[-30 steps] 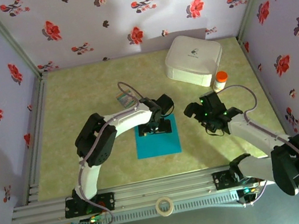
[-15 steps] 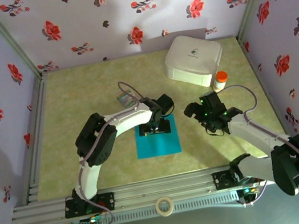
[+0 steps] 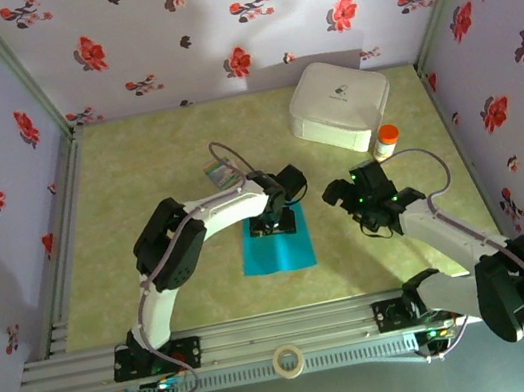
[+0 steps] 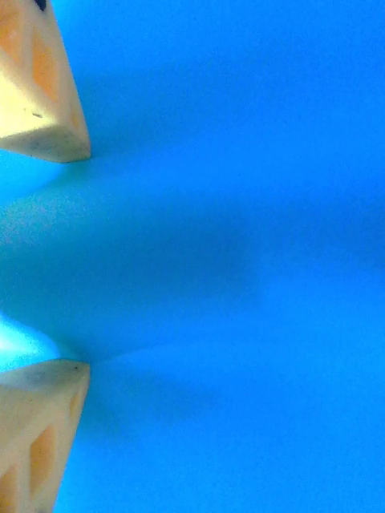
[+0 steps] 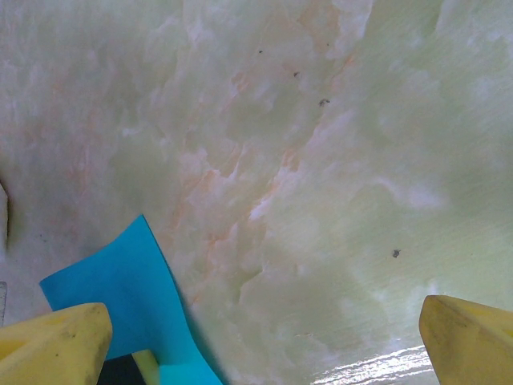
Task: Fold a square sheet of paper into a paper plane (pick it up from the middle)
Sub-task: First fold the square sheet of paper in half at the center of the table.
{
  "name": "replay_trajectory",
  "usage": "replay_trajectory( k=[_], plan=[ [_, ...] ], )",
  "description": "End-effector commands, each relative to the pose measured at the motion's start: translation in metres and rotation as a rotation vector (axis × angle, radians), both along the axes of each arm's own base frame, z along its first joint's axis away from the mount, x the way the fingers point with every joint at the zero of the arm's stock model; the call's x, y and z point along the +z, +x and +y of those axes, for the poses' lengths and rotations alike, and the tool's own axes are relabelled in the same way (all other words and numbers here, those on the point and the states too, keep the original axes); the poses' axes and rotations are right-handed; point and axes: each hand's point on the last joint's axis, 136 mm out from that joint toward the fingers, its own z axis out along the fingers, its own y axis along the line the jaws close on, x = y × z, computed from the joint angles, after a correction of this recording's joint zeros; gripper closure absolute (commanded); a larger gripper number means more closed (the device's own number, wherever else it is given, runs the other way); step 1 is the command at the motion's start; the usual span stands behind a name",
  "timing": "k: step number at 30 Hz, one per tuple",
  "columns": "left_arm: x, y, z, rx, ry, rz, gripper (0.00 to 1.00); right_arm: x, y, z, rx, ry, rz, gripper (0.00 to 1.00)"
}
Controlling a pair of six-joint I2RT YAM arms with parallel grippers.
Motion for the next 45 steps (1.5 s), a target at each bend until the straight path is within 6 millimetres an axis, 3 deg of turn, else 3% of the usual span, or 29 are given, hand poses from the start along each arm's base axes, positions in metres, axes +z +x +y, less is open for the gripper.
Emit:
replay_trajectory(
  k=[1,10,25,38,45],
  plan=[
    [-0.002,-0.002,-0.002,-0.028,0.0,-0.014,0.44,0.002,0.002,-0.006,-0.027,-0.026,0.007,0.01],
    [0.013,0.003,-0.009,-0.041,-0.063,-0.067,0.5,0.001,0.0,-0.012,-0.056,-0.042,0.022,0.01],
    [0.045,0.011,-0.03,-0.04,-0.321,-0.08,0.55,0.005,0.002,-0.011,-0.066,-0.032,0.014,0.01],
    [0.102,0.021,-0.061,-0.024,-0.897,-0.021,0.55,0.04,0.013,-0.009,-0.076,0.038,-0.172,0.01],
    [0.107,0.029,-0.06,0.062,-1.134,0.025,0.55,0.05,0.018,0.002,-0.03,0.093,-0.231,0.01]
  ],
)
